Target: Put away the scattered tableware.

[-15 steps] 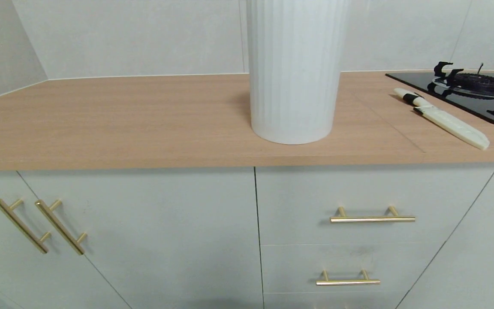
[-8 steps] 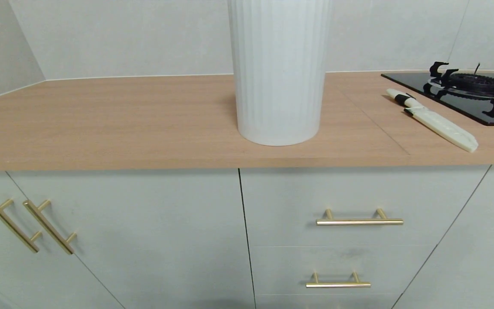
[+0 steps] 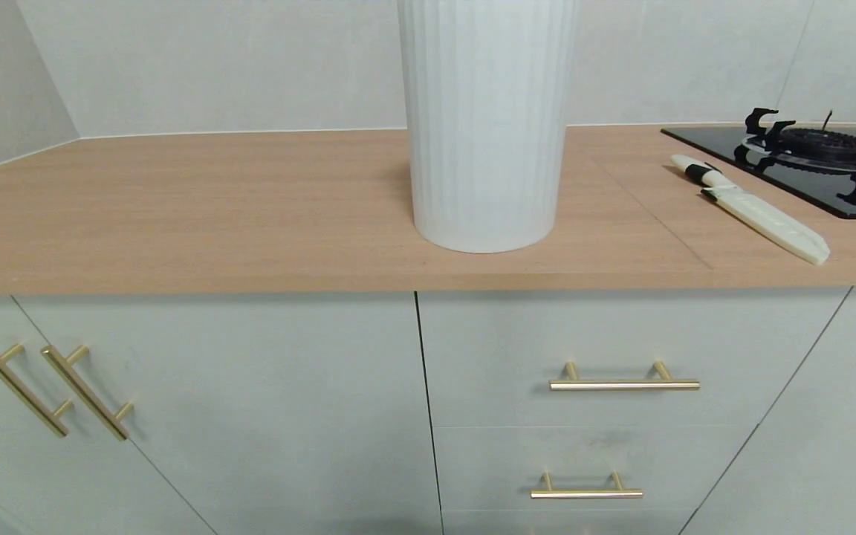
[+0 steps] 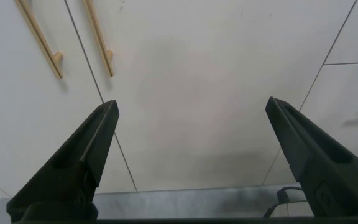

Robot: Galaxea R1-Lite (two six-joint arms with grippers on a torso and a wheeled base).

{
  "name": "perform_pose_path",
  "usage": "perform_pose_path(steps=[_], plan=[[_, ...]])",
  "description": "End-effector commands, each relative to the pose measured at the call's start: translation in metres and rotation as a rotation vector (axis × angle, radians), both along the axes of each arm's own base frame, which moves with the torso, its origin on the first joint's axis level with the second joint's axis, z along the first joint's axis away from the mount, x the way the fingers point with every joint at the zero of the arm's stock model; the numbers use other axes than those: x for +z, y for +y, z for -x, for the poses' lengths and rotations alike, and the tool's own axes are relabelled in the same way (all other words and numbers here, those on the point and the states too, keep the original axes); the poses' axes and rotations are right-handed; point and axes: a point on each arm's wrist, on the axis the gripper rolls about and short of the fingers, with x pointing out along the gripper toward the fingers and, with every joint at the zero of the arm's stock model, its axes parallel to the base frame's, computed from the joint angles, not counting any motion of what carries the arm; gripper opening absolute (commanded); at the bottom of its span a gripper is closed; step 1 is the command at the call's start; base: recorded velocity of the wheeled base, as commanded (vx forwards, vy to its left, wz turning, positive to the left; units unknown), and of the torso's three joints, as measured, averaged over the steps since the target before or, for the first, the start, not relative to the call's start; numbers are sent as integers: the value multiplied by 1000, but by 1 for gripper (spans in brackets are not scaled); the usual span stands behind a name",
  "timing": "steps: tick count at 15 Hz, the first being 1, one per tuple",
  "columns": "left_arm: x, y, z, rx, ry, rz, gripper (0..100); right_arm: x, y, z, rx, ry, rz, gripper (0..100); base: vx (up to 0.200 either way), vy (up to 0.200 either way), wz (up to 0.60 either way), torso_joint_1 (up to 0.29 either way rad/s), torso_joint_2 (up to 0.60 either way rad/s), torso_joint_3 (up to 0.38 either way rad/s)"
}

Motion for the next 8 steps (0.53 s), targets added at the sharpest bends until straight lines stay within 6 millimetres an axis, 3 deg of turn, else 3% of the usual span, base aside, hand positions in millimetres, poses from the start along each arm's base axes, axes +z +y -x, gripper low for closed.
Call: perform_pose_path(steps=[1, 6, 8], plan=[[0, 0, 0, 0, 0, 0, 100, 0, 0, 0, 0, 1, 0, 100, 0, 0, 0, 0, 0, 0], [0, 0, 0, 0, 0, 0, 100, 0, 0, 0, 0, 1, 0, 100, 0, 0, 0, 0, 0, 0], [0, 0, 0, 0, 0, 0, 100, 0, 0, 0, 0, 1, 0, 100, 0, 0, 0, 73, -225, -159]])
